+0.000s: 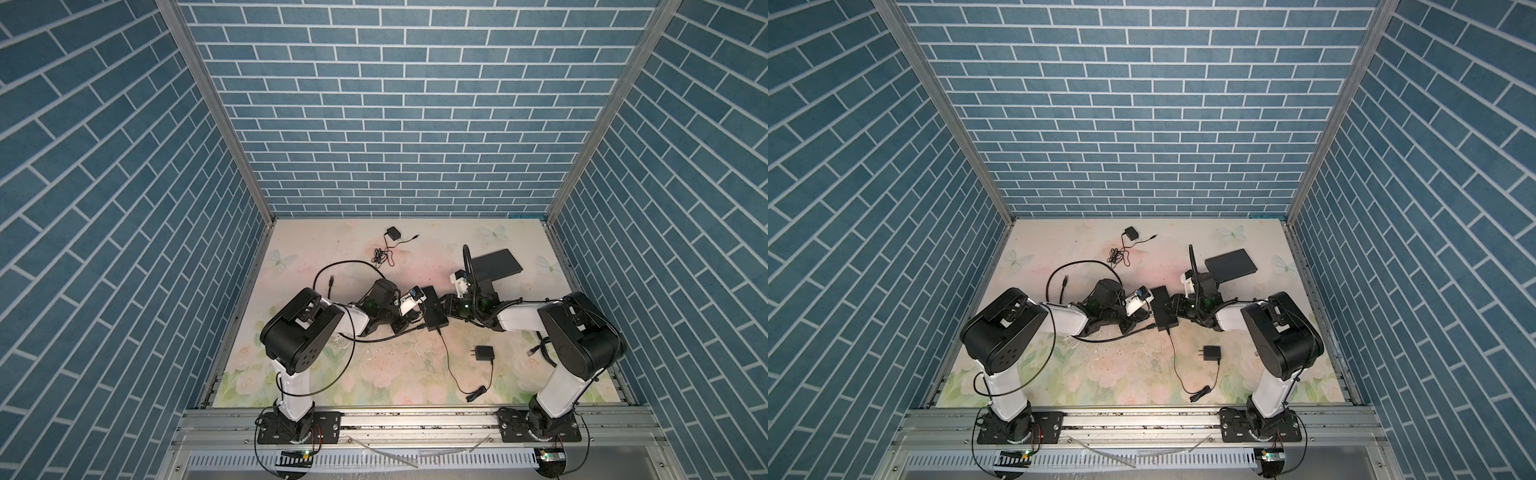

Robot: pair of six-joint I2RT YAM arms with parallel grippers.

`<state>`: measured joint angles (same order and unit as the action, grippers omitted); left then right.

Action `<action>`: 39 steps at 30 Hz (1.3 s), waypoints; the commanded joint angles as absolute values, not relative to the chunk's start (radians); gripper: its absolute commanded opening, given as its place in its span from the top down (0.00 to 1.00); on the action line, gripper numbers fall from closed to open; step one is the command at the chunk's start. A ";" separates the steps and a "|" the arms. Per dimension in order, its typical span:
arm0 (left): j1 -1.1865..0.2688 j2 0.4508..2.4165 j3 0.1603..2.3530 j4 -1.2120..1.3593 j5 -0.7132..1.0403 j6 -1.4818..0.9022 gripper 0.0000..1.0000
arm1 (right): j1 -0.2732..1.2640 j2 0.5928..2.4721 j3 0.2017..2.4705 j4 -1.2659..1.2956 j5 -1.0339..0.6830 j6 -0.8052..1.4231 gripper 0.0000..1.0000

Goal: Insert the plug into the switch port
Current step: 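Press the green-banded plug fully in with left while right steadies the switch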

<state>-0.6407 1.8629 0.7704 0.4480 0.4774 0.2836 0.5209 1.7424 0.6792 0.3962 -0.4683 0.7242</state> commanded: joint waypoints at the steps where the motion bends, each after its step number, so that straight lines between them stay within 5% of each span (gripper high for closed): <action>1: -0.684 1.913 0.840 0.653 0.506 0.253 0.96 | 0.726 1.818 0.618 0.289 -0.805 0.830 0.66; 30: -0.667 1.986 0.895 0.704 0.538 0.205 0.96 | 0.832 1.825 0.552 0.447 -0.793 0.967 0.74; 39: -0.663 1.975 0.890 0.667 0.533 0.219 0.90 | 0.818 1.784 0.539 0.426 -0.735 0.981 0.70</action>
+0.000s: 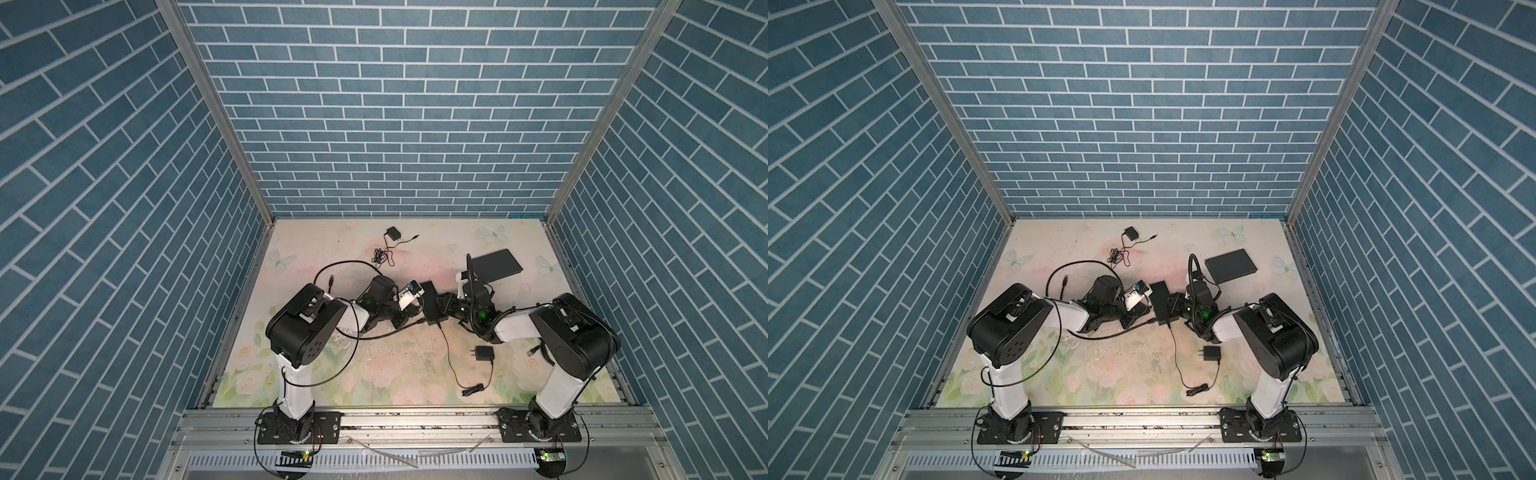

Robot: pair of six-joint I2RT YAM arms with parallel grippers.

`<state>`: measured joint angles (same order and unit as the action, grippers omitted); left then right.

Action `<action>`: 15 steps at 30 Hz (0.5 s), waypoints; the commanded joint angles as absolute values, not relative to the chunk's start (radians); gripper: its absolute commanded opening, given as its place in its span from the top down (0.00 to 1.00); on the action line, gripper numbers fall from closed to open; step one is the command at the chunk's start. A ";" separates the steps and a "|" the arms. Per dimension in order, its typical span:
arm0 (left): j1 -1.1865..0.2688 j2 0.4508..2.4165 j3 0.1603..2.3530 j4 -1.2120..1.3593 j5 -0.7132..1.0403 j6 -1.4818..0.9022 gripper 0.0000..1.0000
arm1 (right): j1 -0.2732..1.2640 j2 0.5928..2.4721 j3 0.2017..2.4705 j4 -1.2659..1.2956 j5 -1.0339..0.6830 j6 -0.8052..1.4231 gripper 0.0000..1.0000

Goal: Insert the plug into the switch port
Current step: 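Press the green-banded plug fully in with left while right steadies the switch, then open the left gripper and draw it back from the plugged switch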

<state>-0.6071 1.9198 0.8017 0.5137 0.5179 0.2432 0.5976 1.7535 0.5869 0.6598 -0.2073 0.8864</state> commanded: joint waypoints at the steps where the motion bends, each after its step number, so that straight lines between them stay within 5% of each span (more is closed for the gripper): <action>1: -0.660 1.966 0.890 0.642 0.532 0.225 0.89 | 0.805 1.763 0.543 0.397 -0.709 0.977 0.70; 9: -0.648 1.896 0.854 0.506 0.550 0.273 0.72 | 0.633 1.616 0.656 0.080 -0.411 0.858 0.60; 15: -0.645 1.821 0.824 0.399 0.515 0.305 0.62 | 0.508 1.613 0.771 -0.010 -0.347 0.751 0.55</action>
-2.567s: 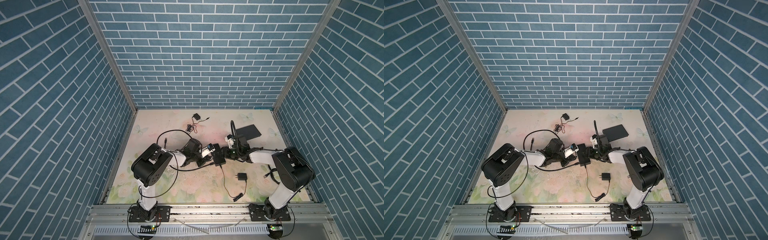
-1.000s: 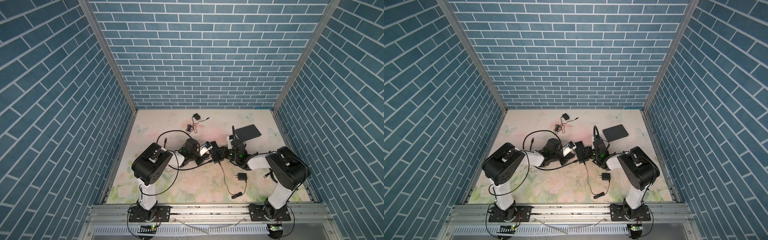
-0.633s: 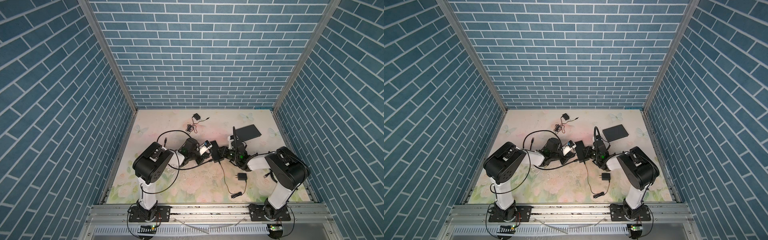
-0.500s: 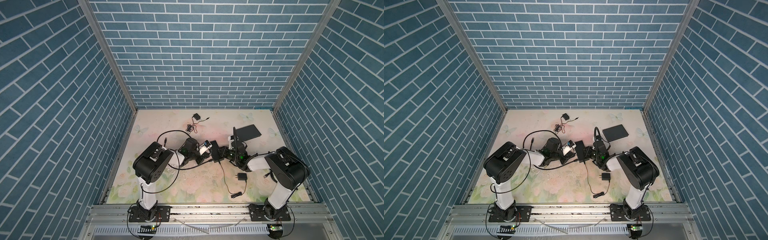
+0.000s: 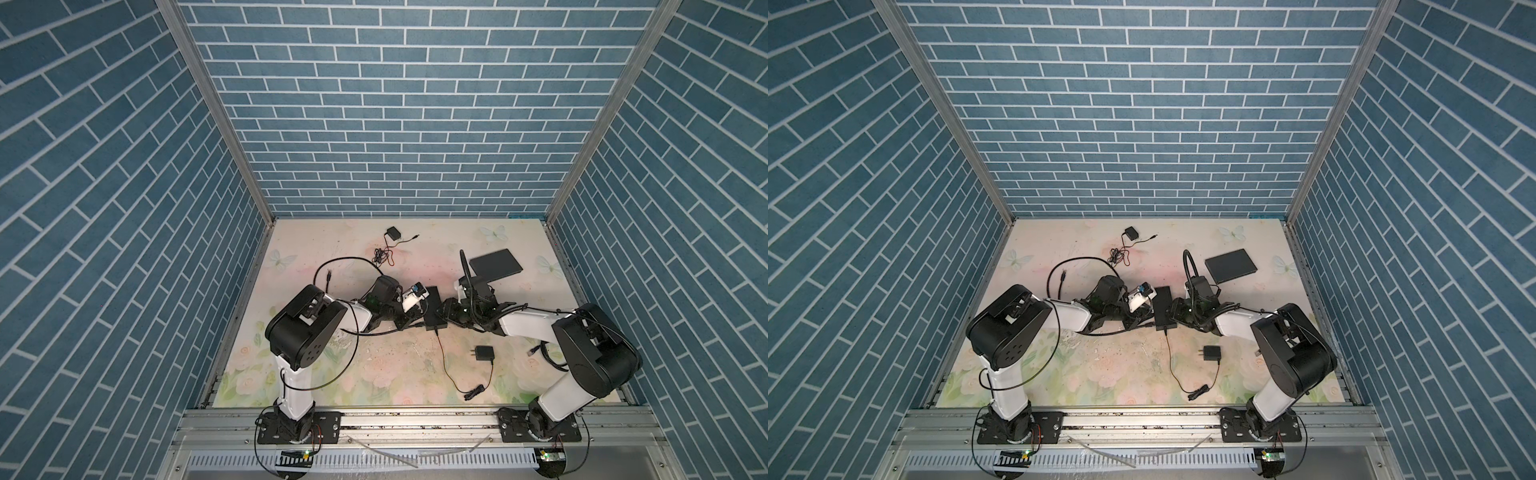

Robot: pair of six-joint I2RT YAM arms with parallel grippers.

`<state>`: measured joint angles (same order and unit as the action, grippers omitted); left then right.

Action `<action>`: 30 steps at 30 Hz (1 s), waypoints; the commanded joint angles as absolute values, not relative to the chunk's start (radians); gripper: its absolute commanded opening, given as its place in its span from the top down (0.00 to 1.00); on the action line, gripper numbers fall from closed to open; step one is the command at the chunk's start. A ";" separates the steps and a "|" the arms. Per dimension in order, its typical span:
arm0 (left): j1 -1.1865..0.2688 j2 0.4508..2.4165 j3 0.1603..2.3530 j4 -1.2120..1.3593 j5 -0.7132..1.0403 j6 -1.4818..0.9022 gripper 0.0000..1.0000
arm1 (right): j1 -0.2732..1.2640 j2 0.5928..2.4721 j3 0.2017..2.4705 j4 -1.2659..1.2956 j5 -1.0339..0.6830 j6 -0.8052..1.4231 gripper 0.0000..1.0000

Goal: Insert the plug into the switch port
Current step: 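Open the left gripper and draw it back from the plugged switch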

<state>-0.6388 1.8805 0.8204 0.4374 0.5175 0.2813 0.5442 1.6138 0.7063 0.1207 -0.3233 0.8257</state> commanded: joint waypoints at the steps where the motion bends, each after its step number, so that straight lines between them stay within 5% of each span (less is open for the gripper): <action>1: -0.641 1.804 0.825 0.377 0.511 0.310 0.61 | 0.495 1.617 0.789 -0.021 -0.351 0.734 0.54; 8: -0.565 1.684 0.830 0.321 0.512 0.205 0.56 | 0.459 1.653 0.865 -0.070 -0.434 0.637 0.49; 14: -0.557 1.632 0.978 0.131 0.173 -0.033 0.49 | 0.486 1.642 0.777 0.029 -0.533 0.635 0.41; 15: -0.557 1.634 1.013 0.083 0.151 -0.054 0.50 | 0.498 1.637 0.762 0.034 -0.523 0.635 0.31; 17: -0.557 1.637 1.056 0.029 0.118 -0.097 0.50 | 0.526 1.635 0.746 0.037 -0.507 0.640 0.26; 30: -0.519 1.721 1.186 -0.128 -0.198 -0.348 0.47 | 0.727 1.834 0.853 0.191 -0.454 0.752 0.33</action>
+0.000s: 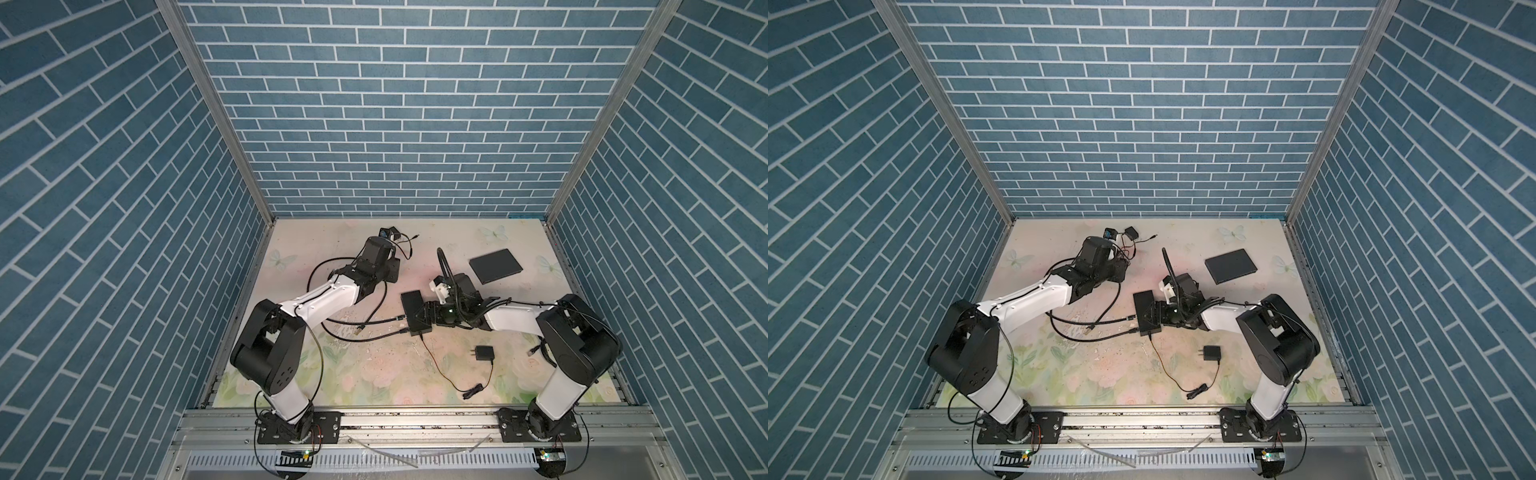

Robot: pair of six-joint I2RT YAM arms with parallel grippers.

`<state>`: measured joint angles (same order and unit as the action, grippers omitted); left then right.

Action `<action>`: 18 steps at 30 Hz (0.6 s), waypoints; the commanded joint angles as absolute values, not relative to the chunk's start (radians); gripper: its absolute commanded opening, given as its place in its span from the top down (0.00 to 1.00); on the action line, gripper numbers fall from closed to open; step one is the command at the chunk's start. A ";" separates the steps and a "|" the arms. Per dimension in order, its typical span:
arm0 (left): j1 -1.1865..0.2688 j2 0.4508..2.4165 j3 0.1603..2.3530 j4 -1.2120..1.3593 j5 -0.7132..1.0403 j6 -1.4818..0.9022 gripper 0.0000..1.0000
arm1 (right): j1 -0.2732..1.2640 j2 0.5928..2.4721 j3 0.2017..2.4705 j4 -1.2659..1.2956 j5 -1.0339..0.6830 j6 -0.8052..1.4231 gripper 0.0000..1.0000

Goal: Insert the plug into the switch port

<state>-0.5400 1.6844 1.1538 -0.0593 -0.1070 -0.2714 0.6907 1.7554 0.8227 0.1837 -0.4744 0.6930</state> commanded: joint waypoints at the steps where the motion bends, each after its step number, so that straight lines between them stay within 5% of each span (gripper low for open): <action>1: -0.514 1.735 1.191 -0.127 -0.202 -0.352 0.47 | 0.742 1.857 0.877 0.205 -0.452 0.766 0.33; 10: -0.476 1.938 1.393 -0.197 -0.195 -0.296 0.46 | 0.795 1.988 1.059 0.314 -0.520 0.851 0.30; 18: -0.454 2.028 1.501 -0.222 -0.154 -0.259 0.45 | 0.619 1.733 0.980 0.120 -0.514 0.736 0.28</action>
